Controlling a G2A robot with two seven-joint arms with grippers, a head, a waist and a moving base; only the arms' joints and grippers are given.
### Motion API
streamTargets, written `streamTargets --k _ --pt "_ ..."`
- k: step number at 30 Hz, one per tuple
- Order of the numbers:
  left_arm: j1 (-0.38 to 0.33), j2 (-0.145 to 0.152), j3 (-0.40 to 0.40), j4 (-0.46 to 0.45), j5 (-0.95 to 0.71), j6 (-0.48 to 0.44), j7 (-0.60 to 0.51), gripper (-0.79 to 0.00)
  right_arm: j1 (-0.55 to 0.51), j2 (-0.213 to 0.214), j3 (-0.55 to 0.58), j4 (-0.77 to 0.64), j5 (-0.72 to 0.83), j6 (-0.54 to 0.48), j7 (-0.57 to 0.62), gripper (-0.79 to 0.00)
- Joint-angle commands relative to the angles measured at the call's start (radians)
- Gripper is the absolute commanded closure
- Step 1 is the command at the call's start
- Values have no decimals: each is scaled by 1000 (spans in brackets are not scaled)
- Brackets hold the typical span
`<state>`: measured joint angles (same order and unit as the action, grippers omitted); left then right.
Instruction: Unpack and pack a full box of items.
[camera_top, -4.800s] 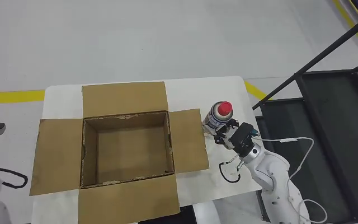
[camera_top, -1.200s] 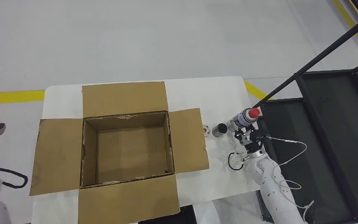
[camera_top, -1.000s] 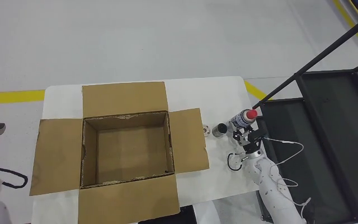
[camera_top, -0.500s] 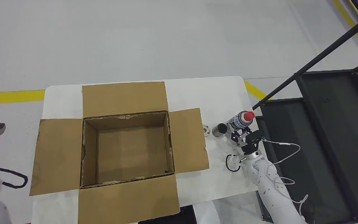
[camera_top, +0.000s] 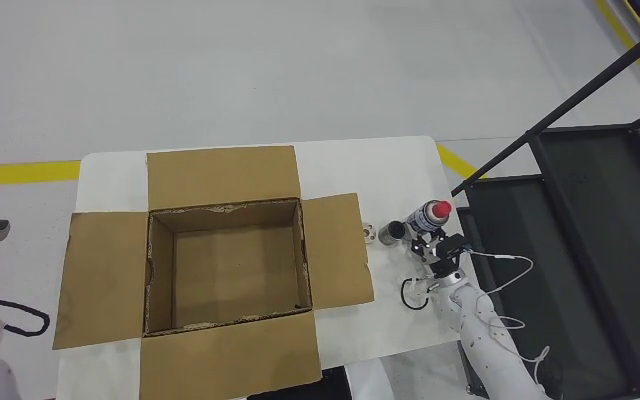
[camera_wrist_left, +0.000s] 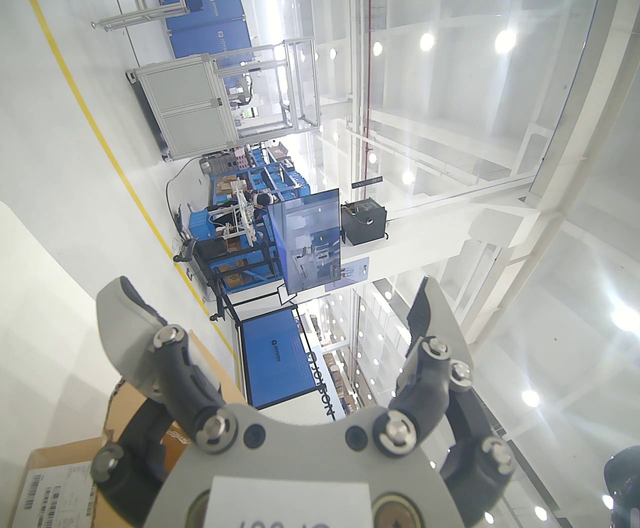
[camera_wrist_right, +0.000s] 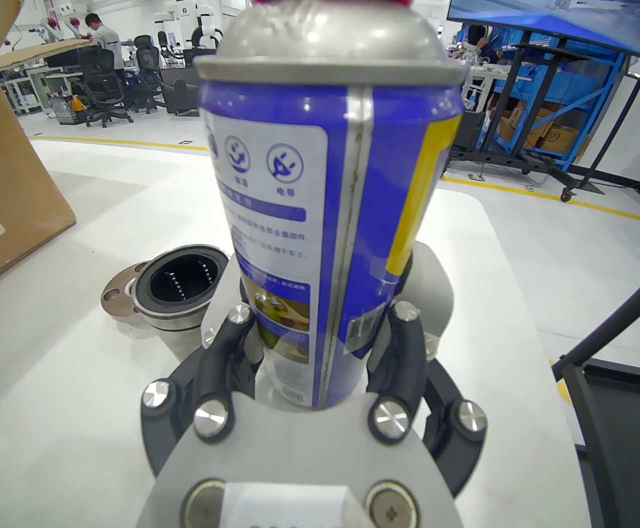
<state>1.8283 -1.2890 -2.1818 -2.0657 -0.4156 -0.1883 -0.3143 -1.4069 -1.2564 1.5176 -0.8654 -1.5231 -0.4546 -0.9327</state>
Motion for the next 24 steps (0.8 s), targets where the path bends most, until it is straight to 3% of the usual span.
streamTargets --k 1,9,13,24 --pt "0 0 0 0 0 0 0 -785 1 1 -3 1 0 0 1 -277" --pt "0 0 0 0 0 0 0 -785 3 5 -13 3 7 7 0 -505" --pt "0 0 0 0 0 0 0 -785 4 7 -17 3 10 7 1 -677" --pt "0 0 0 0 0 0 0 -785 4 13 -26 1 24 7 -1 -782"
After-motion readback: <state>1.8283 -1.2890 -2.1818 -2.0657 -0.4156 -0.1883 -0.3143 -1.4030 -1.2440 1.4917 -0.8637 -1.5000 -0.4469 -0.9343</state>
